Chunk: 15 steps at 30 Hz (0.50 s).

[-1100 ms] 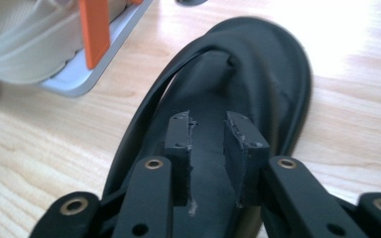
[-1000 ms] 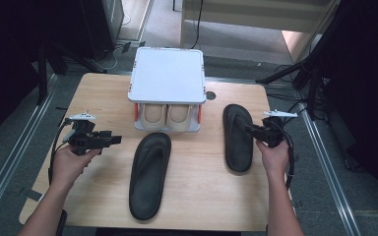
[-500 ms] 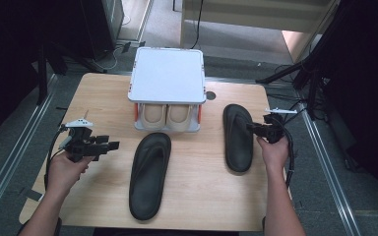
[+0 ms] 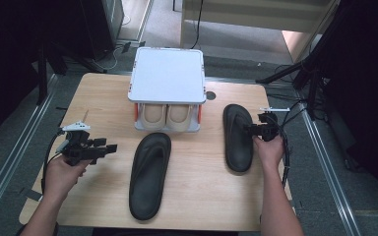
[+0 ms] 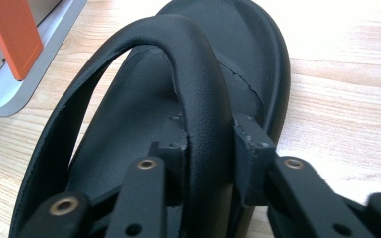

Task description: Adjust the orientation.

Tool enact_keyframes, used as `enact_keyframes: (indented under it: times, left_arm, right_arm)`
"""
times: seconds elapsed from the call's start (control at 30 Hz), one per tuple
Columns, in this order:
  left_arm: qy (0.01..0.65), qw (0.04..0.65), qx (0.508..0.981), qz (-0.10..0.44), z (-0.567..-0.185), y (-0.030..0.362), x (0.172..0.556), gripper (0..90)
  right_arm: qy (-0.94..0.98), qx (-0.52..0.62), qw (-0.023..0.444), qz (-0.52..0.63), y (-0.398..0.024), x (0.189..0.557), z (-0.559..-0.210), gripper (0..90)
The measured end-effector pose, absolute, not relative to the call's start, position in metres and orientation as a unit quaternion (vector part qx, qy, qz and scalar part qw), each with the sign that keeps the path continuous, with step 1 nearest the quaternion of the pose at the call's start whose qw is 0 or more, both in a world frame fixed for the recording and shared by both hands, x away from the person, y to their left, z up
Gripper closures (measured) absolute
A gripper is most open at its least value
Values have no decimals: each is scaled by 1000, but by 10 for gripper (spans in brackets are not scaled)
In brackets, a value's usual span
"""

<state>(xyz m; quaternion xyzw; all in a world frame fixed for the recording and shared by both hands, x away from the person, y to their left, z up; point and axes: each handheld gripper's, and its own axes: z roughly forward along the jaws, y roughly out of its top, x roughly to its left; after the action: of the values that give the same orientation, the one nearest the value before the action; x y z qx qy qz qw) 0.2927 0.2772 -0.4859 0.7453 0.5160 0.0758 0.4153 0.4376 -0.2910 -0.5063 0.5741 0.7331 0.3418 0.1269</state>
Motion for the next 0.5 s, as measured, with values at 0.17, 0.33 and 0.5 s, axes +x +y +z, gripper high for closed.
enact_keyframes:
  times: [0.17, 0.33, 0.5]
  left_arm:
    - [517, 415, 745, 77, -486, 277, 293, 397]
    - [516, 415, 745, 78, -486, 278, 293, 397]
    - [517, 415, 745, 76, -487, 277, 293, 396]
  right_arm:
    - [732, 582, 123, 333, -289, 439, -504, 722]
    - [728, 587, 116, 334, -290, 438, -503, 722]
    - [727, 588, 113, 337, -289, 438, -500, 721]
